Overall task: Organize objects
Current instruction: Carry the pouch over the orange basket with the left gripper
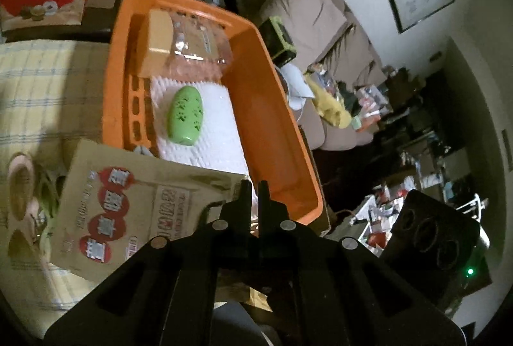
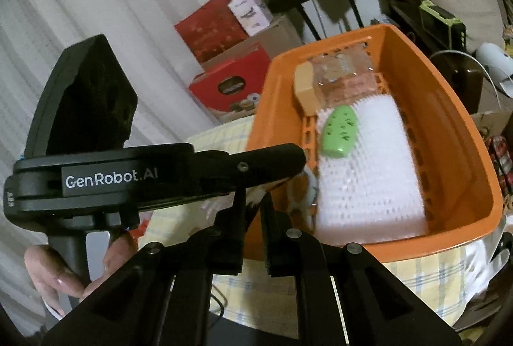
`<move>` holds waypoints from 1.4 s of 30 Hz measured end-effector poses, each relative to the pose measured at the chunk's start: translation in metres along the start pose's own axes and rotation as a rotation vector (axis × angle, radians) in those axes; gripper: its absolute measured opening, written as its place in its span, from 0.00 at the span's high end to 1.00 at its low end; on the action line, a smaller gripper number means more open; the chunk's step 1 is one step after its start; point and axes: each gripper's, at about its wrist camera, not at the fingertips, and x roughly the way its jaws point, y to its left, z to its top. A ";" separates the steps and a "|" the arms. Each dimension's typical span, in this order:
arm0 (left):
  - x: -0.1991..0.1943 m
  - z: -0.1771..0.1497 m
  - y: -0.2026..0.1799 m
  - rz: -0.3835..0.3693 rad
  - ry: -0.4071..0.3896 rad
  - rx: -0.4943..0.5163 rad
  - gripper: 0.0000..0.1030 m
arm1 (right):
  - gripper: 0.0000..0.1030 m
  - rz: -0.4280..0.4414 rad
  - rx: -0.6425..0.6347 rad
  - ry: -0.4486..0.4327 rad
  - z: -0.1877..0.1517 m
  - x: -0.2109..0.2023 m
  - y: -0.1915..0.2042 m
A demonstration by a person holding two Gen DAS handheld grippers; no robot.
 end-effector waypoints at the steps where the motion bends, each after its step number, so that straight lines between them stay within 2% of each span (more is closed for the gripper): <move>1: 0.003 0.000 0.000 0.001 0.007 0.001 0.98 | 0.93 -0.003 0.003 0.005 0.000 0.001 -0.004; 4: 0.000 0.003 -0.003 -0.016 0.017 0.004 0.98 | 0.95 -0.005 0.023 0.019 0.001 0.005 -0.019; 6: -0.015 0.006 -0.003 -0.006 -0.016 0.022 0.96 | 0.95 0.010 0.036 0.033 0.002 0.007 -0.028; 7: -0.028 0.006 -0.001 0.003 -0.046 0.034 0.88 | 0.95 0.014 0.036 0.037 0.002 0.008 -0.030; 8: -0.039 0.006 0.003 0.017 -0.071 0.039 0.76 | 0.95 0.013 0.029 0.041 0.001 0.008 -0.031; 9: -0.050 0.006 0.008 0.042 -0.098 0.041 0.68 | 0.95 0.007 0.021 0.041 0.001 0.008 -0.031; 10: -0.062 0.003 0.018 0.081 -0.128 0.042 0.56 | 0.95 0.007 0.020 0.041 0.002 0.008 -0.031; 11: -0.069 0.001 0.024 0.106 -0.139 0.042 0.51 | 0.95 0.009 0.020 0.042 0.002 0.008 -0.032; 13: -0.076 -0.003 0.042 0.159 -0.125 0.031 0.51 | 0.95 0.009 0.020 0.043 0.002 0.010 -0.032; 16: -0.075 -0.011 0.068 0.186 -0.087 -0.025 0.51 | 0.95 0.009 0.017 0.047 0.002 0.012 -0.031; 21: -0.067 -0.022 0.085 0.147 -0.064 -0.075 0.50 | 0.95 -0.007 -0.008 0.057 0.001 0.014 -0.027; 22: -0.062 -0.024 0.086 0.138 -0.050 -0.077 0.51 | 0.95 -0.007 -0.009 0.058 0.001 0.015 -0.027; 24: -0.056 -0.025 0.086 0.121 -0.025 -0.082 0.64 | 0.95 -0.009 -0.010 0.062 0.002 0.016 -0.027; 25: -0.053 -0.025 0.084 0.105 -0.014 -0.077 0.74 | 0.95 -0.007 -0.011 0.062 0.002 0.015 -0.026; 26: -0.052 -0.025 0.081 0.101 -0.013 -0.067 0.79 | 0.95 -0.011 -0.018 0.060 0.004 0.014 -0.025; 28: -0.051 -0.025 0.069 0.126 -0.014 -0.034 0.83 | 0.95 -0.015 -0.024 0.056 0.006 0.012 -0.025; 35: -0.045 -0.008 0.022 0.132 -0.014 0.051 0.86 | 0.95 -0.039 0.016 0.004 0.019 -0.011 -0.042; 42: -0.007 0.041 -0.020 0.108 0.040 0.126 0.89 | 0.95 -0.074 0.043 -0.025 0.022 -0.028 -0.061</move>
